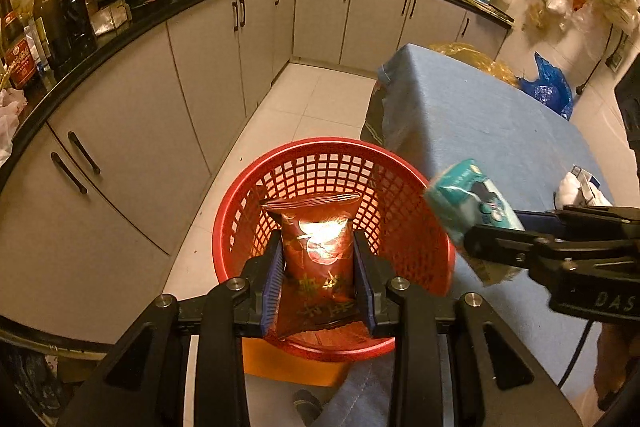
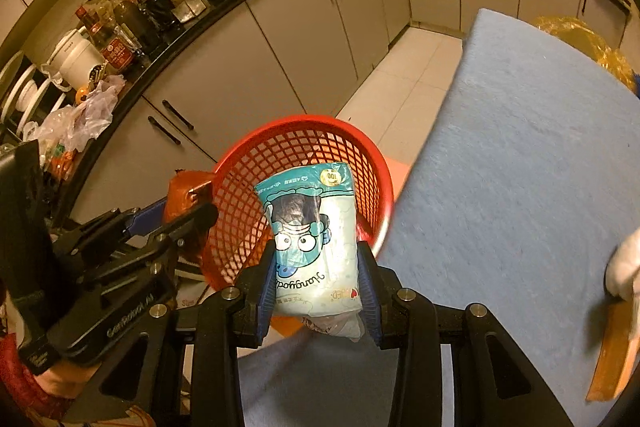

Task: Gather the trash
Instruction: 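Carry the wrapper and tissue pack over the red basket and release both, then move both tools back to the pile and grasp the tan box with the right tool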

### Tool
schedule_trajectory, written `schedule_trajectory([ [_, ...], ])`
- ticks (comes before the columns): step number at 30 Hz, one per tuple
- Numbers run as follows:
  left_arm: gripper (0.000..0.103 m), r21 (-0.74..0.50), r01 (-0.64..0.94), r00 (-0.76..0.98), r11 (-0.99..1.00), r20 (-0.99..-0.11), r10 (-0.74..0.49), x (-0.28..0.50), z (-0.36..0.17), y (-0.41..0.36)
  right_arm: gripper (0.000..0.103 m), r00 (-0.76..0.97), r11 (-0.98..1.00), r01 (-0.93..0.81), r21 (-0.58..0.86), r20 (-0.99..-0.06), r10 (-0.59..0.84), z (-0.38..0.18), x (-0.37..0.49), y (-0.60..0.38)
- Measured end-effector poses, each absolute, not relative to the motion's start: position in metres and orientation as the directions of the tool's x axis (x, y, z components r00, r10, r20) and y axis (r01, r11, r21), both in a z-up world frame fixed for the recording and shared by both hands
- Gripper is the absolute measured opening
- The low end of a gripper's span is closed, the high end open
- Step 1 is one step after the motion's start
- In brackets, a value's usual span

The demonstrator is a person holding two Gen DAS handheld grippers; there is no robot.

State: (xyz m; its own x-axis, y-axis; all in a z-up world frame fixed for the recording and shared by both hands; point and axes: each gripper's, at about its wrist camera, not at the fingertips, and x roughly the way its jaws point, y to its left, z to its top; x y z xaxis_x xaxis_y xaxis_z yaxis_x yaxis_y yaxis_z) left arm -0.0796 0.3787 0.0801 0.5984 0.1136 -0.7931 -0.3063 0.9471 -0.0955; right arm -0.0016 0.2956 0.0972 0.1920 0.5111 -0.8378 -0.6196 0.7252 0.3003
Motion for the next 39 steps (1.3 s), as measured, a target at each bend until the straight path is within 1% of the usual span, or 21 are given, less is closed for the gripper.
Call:
schedule_trajectory([
  [1,0.035,-0.097,-0.306,0.602,0.947,-0.791,0.113,-0.078,0.081,0.380,0.047,0.198,0.727,-0.621,0.294,-0.838,0.508,0.097,0.001,0.299],
  [2,0.044,-0.094,-0.309,0.605,0.946,-0.787,0.119,-0.077,0.081,0.380,0.047,0.210,0.733,-0.619,0.284,-0.839,0.502,0.097,0.004,0.302],
  [3,0.059,-0.087,-0.316,0.610,0.945,-0.781,0.133,-0.076,0.083,0.380,0.051,0.215,0.733,-0.619,0.283,-0.836,0.504,0.098,0.005,0.303],
  [4,0.067,-0.084,-0.323,0.619,0.943,-0.772,0.143,-0.077,0.086,0.381,0.060,0.218,0.732,-0.620,0.284,-0.833,0.508,0.099,0.006,0.303],
  [6,0.075,-0.077,-0.336,0.631,0.939,-0.758,0.164,-0.079,0.091,0.381,0.065,0.244,0.740,-0.612,0.278,-0.824,0.512,0.105,0.008,0.297],
  [14,0.075,-0.090,-0.347,0.644,0.934,-0.747,0.168,-0.086,0.098,0.377,0.065,0.282,0.775,-0.550,0.312,-0.804,0.524,0.115,-0.002,0.246],
  [20,0.075,-0.081,-0.309,0.644,0.947,-0.751,0.146,-0.087,0.098,0.351,0.065,0.303,0.809,-0.490,0.325,-0.807,0.508,0.111,-0.018,0.199],
  [31,0.075,-0.082,-0.178,0.647,0.981,-0.760,0.055,-0.070,0.101,0.273,0.065,0.357,0.875,-0.355,0.330,-0.816,0.454,0.103,-0.035,0.092],
  [39,0.075,-0.083,-0.038,0.638,0.996,-0.769,-0.040,-0.054,0.107,0.207,0.065,0.431,0.928,-0.254,0.274,-0.826,0.362,0.102,-0.022,0.009],
])
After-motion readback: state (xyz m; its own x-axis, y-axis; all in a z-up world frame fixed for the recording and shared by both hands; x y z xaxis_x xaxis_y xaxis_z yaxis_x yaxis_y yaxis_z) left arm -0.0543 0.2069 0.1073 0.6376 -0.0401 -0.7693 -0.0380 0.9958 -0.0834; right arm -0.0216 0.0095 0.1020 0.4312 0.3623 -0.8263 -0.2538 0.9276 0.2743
